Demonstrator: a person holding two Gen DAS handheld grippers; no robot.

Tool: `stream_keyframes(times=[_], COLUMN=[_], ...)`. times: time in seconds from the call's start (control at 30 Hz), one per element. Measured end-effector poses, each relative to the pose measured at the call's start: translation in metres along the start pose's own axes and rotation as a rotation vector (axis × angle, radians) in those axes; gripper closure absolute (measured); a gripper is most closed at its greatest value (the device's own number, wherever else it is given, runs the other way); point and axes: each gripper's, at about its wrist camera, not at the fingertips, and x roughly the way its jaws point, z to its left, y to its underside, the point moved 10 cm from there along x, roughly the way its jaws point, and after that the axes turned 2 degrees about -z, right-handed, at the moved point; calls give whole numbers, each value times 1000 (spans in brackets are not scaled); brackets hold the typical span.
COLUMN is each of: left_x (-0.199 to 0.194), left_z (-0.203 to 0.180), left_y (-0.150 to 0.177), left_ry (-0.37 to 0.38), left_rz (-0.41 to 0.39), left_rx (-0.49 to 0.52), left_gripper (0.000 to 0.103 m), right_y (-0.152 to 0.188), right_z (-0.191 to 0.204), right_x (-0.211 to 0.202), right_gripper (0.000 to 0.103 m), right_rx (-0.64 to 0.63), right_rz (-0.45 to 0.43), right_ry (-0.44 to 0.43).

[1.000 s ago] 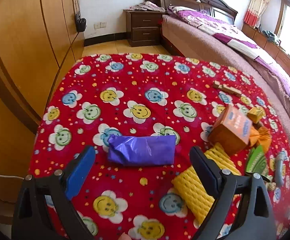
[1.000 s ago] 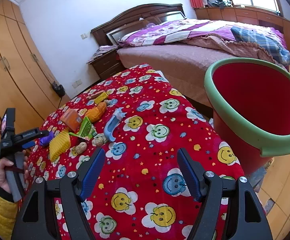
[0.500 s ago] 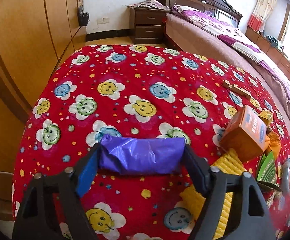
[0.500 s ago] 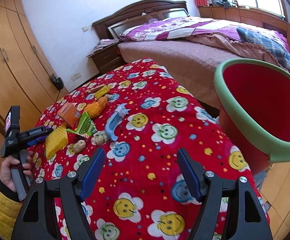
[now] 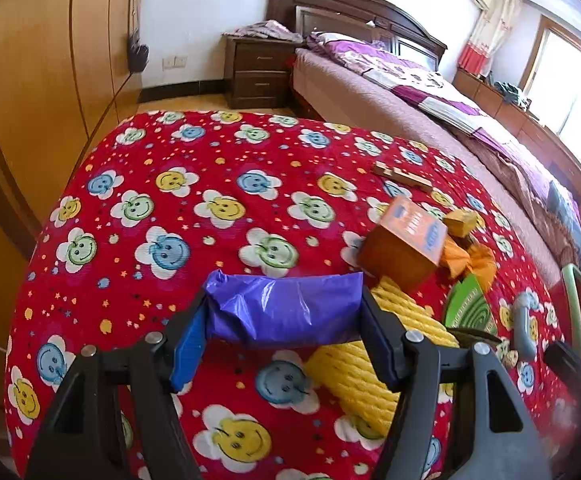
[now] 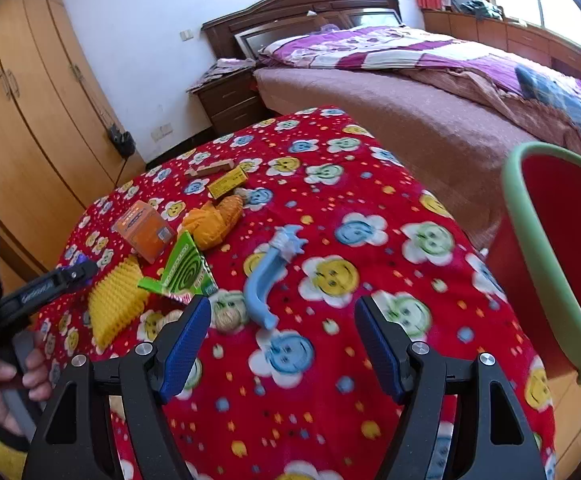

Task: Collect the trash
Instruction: 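Grasp the purple plastic bag with the left tool while the right tool grasps the blue plastic toy, then carry the purple bag and blue toy over the red bucket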

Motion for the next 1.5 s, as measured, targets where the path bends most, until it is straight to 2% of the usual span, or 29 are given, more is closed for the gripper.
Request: stream_keyframes(times=[0.1, 0.13, 0.23, 0.6, 0.87, 1.23, 1.5], left_x=[1, 2, 6, 12, -5, -47, -71], left_z=[-7, -9, -14, -20, -28, -52, -84], left_y=[5, 6, 9, 11, 11, 19, 28], left_ry=[1, 6, 20, 42, 59, 116, 153], left_rz=[-4, -3, 6, 5, -15, -42, -42], left_rx=[19, 21, 31, 35, 61, 58, 99], left_gripper=[34, 34, 34, 34, 34, 34, 34], right_y=[-2, -1, 2, 5, 5, 4, 4], right_z=[6, 7, 10, 0, -1, -11, -26], right_x=[10, 13, 21, 29, 17, -41, -83], right_gripper=[30, 38, 54, 87, 88, 88, 88], right_rx=[-21, -24, -30, 15, 25, 56, 71], right_rz=[4, 8, 27, 41, 20, -66, -136], right_ry=[-2, -5, -5, -6, -13, -50, -53])
